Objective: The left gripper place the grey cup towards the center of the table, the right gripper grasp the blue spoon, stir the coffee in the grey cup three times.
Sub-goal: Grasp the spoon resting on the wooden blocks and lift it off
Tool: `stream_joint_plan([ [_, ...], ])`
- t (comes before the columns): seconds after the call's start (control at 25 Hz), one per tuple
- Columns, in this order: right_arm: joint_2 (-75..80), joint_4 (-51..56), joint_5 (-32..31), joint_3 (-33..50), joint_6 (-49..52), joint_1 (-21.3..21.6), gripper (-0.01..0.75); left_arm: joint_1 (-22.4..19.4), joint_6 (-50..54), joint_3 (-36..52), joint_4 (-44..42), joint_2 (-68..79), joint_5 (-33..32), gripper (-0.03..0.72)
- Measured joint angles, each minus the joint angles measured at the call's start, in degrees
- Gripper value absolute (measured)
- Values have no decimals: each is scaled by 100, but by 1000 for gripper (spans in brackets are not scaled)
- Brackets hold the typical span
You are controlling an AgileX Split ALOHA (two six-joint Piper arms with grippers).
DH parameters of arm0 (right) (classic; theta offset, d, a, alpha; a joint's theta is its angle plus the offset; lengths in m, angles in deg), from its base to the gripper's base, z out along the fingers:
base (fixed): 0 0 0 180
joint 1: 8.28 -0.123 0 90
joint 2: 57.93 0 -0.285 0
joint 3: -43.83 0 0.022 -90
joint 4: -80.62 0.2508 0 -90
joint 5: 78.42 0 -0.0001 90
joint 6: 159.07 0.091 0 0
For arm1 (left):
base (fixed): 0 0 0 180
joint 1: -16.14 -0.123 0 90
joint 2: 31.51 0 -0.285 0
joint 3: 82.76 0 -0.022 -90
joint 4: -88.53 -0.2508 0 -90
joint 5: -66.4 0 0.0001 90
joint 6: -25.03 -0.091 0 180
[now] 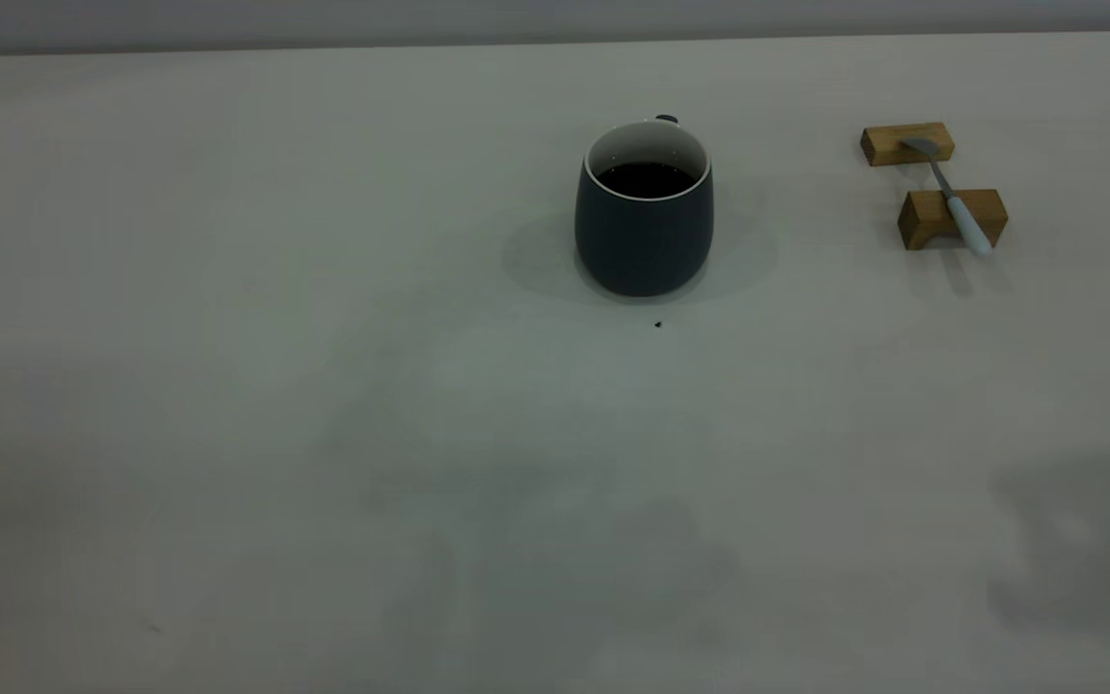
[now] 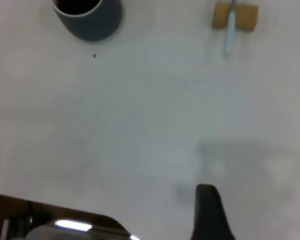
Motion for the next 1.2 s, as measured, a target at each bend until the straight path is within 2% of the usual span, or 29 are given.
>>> stream_joint_plan([
  [0.32, 2142, 507, 571, -712, -532, 0, 530, 0, 0, 0, 0, 0, 0, 585],
  [0.68, 4462, 572, 968, -1649, -599, 0, 534, 0, 0, 0, 0, 0, 0, 585],
  [0.84, 5332, 468, 1042, -2205, -791, 0, 576, 0, 5, 0, 0, 0, 0, 585],
  [0.96, 5891, 165, 1093, -2684, -624, 0, 612, 0, 5, 0, 0, 0, 0, 585],
  [1.2, 6807, -185, 1025, -3588, -132, 0, 617, 0, 5, 0, 0, 0, 0, 585],
])
